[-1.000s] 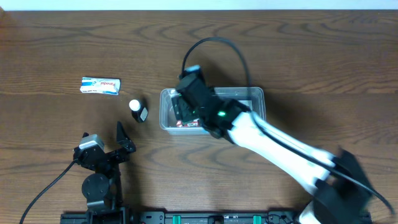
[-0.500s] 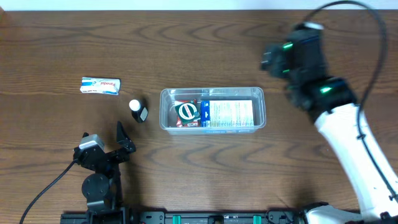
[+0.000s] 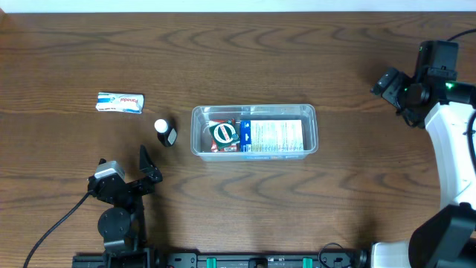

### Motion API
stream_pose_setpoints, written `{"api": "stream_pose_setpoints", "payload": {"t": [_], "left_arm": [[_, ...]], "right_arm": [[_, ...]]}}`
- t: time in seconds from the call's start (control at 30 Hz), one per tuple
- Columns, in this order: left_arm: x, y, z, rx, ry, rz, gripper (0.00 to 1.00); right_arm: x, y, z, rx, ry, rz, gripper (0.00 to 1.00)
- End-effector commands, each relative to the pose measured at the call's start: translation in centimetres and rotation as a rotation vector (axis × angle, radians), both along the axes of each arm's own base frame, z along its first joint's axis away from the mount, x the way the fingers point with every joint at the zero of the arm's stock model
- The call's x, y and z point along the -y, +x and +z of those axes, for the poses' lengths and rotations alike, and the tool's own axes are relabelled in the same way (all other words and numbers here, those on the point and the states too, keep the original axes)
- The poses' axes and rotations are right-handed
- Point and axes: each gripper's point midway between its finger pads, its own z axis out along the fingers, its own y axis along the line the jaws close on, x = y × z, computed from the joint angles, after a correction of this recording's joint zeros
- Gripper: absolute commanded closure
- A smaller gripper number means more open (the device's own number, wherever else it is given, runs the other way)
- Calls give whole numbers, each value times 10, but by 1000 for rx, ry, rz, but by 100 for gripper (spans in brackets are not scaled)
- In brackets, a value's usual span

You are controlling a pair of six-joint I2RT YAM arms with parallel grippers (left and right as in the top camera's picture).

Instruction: Pack container

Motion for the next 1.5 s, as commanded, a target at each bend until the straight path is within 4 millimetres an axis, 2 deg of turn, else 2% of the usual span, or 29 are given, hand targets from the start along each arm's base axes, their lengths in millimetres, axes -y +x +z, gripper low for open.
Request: {"api": "stream_pose_setpoints", "payload": {"t": [0.0,0.13,0.27,0.47,0.57,0.67,0.83,0.97,1.17,1.33,1.47], "left_arm": [[3,0,-18,-50,-14,-16,2],[27,4,-10,-23,-25,-159,2],[55,1,22,43,-22,-322,2],[61,-1,61,-4,-16,-354,2],[71,8,77,-96,-24,-425,2],[75,25,84,-235,-70,-465,2],[73,50,73,-570,-146,-484,2],[70,73,61,-767,-213,-484,2],[66,100,27,-884,-255,-483,2],[65,106,-7,-978,-211,-536,2],[65,109,-21,-1006,-170,-573,2]], "right_arm": [[-1,0,-9,-20,29,-11,1],[0,1,-10,-22,28,-12,1],[0,0,-10,-23,28,-12,1],[0,0,-10,-23,28,-12,1],[0,0,-10,-23,28,-12,1],[0,1,-10,-22,28,-12,1],[0,0,-10,-23,28,-12,1],[0,0,-10,-22,27,-12,1],[0,0,-10,-23,28,-12,1],[0,1,-10,-22,28,-12,1],[0,1,-10,-22,28,-12,1]]}}
